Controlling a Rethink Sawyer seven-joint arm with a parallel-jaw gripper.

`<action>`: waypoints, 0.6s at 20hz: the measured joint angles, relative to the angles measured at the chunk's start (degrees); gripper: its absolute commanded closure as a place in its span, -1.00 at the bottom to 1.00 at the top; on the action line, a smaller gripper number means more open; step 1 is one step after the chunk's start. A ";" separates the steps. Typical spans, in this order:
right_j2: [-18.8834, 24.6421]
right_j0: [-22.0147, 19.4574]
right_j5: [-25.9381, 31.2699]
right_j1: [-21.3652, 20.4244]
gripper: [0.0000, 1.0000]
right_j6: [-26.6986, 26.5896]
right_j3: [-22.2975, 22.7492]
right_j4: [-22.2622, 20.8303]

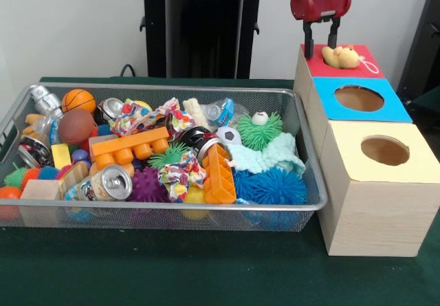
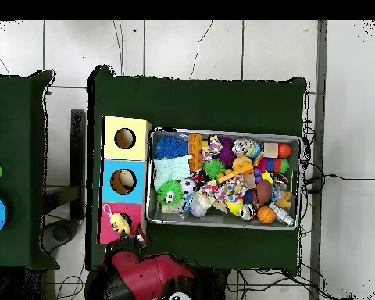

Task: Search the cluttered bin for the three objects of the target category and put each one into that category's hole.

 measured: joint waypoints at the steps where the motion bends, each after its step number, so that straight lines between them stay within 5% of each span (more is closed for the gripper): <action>1: 0.10 -0.06 0.40 -0.04 -1.00 0.00 -0.02 0.36; 12: 1.20 -0.94 3.98 -0.04 -1.00 0.01 -0.52 4.37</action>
